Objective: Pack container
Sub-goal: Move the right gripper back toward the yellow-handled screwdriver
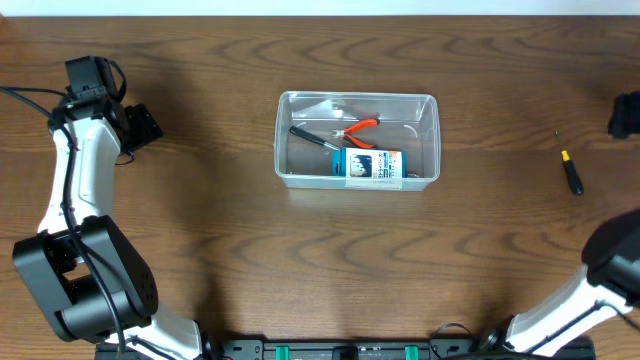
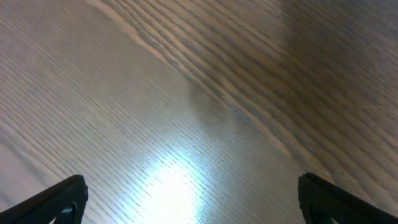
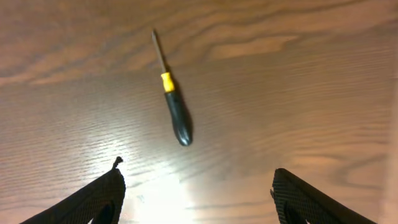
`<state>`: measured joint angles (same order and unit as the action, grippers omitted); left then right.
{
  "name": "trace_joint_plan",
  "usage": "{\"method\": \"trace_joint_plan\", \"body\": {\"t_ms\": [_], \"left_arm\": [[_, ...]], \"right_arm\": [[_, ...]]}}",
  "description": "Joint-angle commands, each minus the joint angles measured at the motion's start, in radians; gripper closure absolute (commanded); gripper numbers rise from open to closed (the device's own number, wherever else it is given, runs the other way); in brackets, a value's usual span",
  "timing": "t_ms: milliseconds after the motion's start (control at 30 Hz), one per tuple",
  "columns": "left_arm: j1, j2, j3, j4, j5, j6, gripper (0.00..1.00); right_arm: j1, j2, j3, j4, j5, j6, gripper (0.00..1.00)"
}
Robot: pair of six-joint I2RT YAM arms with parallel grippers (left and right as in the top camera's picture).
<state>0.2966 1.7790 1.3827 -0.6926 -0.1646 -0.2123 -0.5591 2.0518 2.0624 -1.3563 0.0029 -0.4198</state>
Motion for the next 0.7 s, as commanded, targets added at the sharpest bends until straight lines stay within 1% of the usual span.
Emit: {"method": "trace_joint_plan", "body": {"t_ms": [0,167,400,667], "left_arm": [[0.002,0.009,0.022,-0.003,-0.012,-0.002,0.02],[0.002,0.009,0.022,-0.003,-0.012,-0.002,0.02],[0.002,0.009,0.022,-0.003,-0.012,-0.002,0.02],[0.002,0.009,0.022,-0.003,-0.012,-0.002,0.02]], "right_arm": [[0.000,0.089,-0.011,-0.001,-0.038,-0.032,0.25],[0.017,0.198,-0.012,0.001,-0.037,-0.069,0.26],[0.024,0.312,-0.013,0.006,-0.038,-0.068,0.29],[0.026,0.377,-0.016,0.007,-0.049,-0.068,0.32]]}}
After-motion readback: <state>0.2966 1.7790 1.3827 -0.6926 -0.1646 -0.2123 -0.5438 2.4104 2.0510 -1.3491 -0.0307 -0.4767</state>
